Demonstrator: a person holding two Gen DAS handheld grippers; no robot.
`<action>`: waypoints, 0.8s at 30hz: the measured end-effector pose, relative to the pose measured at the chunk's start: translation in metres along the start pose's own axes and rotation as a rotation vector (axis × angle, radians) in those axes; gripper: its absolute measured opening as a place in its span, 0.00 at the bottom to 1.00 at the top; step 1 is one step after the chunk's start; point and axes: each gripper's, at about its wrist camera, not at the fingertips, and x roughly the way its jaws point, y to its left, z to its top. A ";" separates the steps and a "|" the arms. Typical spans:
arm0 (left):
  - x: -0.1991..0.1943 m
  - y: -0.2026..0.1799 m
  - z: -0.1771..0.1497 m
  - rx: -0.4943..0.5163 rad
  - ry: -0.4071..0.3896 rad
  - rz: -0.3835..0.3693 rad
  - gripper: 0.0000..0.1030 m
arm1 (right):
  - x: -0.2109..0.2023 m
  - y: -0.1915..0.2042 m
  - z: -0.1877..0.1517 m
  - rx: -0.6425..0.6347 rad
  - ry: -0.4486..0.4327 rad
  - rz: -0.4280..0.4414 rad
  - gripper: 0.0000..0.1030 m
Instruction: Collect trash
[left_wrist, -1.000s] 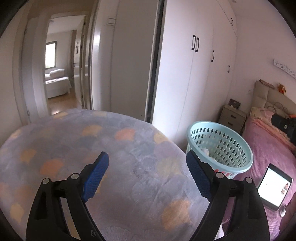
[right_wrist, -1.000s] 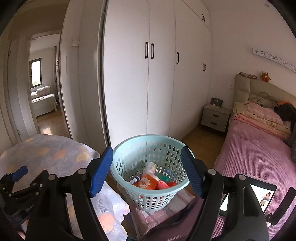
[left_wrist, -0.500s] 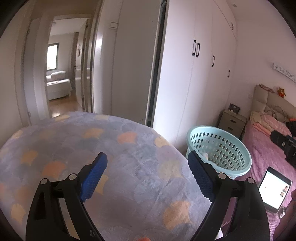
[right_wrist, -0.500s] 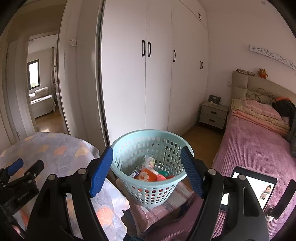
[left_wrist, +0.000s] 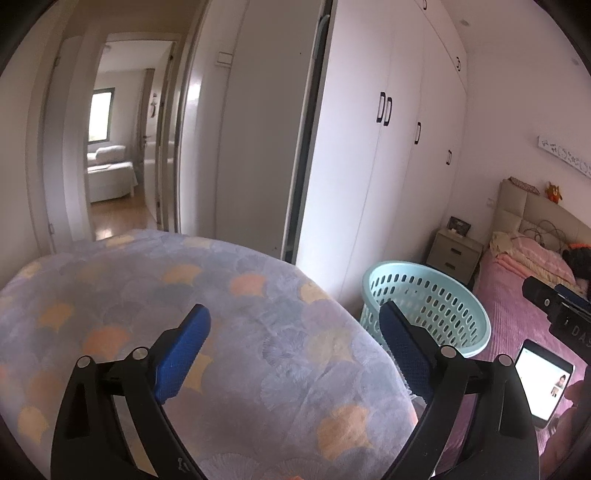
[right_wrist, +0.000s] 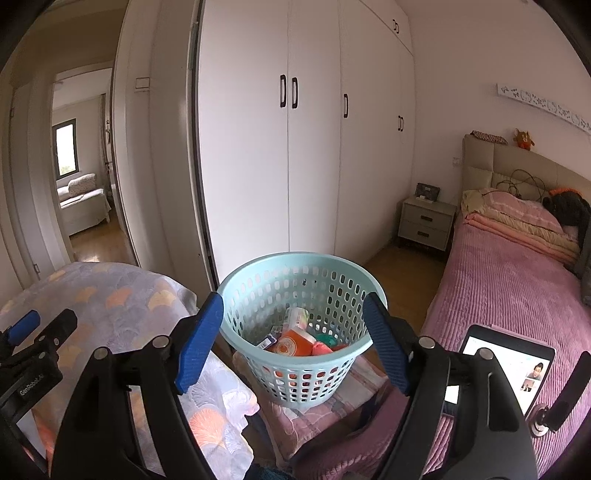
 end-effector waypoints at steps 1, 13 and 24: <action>0.000 0.000 0.000 -0.001 0.000 0.002 0.87 | 0.000 0.000 0.000 0.001 0.001 0.000 0.72; 0.001 -0.002 0.001 0.014 0.007 -0.002 0.88 | 0.000 0.000 -0.001 0.001 0.001 -0.004 0.72; 0.003 -0.004 0.001 0.015 0.011 -0.016 0.88 | 0.001 0.000 -0.002 0.008 0.008 0.007 0.72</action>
